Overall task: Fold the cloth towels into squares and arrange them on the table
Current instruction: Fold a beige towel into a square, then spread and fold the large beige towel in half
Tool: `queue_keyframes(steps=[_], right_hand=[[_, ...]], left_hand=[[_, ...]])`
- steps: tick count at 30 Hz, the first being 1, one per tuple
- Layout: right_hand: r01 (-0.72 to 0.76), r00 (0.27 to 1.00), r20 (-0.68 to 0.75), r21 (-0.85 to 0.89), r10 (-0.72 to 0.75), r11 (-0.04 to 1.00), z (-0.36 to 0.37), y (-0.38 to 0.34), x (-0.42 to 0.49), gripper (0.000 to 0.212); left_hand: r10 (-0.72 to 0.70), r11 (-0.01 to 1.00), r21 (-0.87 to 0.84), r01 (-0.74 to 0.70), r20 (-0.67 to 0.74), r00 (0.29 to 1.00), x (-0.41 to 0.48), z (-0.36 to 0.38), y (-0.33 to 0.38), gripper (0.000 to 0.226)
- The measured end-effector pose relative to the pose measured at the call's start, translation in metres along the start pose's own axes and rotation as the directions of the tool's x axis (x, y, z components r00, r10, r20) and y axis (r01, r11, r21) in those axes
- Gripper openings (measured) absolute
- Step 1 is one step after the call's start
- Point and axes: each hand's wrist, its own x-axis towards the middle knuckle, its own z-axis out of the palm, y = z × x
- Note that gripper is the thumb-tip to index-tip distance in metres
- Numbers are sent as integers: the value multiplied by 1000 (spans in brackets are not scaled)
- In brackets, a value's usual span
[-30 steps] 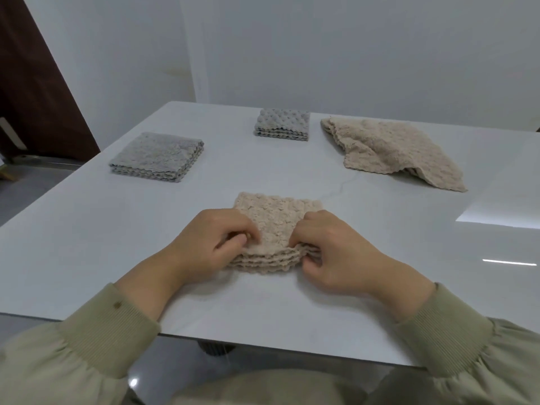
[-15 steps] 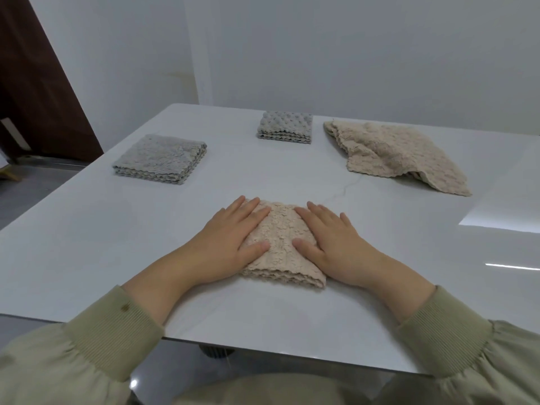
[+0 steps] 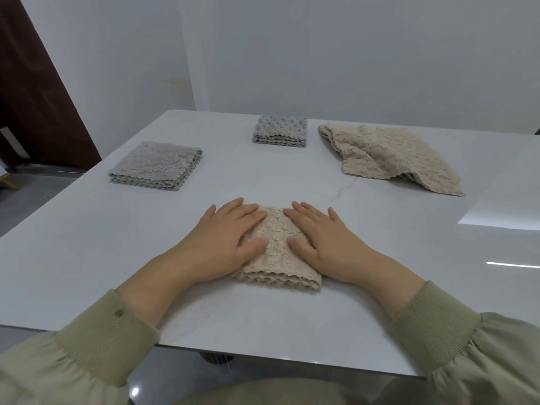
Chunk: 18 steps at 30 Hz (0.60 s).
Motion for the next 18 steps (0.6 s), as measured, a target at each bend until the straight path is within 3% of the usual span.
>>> queue_keyframes(steps=[3,5,9,13,16,18], right_hand=[[-34,978,-204,98,53,995,-6,10,9,62],[-97,908,-389,162,154,982,-12,25,19,55],[-268,733,-657,-43,175,963,-24,82,41,41],[-499,726,-605,-137,326,856,-38,147,49,65],[-645,698,-443,-46,563,763,-41,174,54,76],[-677,682,-399,-27,613,736,-42,180,60,75]], left_hand=[[-6,998,-70,4,-25,1000,23,-22,9,69],[-12,998,-66,14,26,1000,51,-33,18,55],[-32,999,42,27,112,993,136,-28,52,60],[-95,995,7,95,159,983,210,1,93,68],[-126,992,-1,127,119,985,239,26,116,73],[-127,992,19,126,77,989,251,36,125,77]])
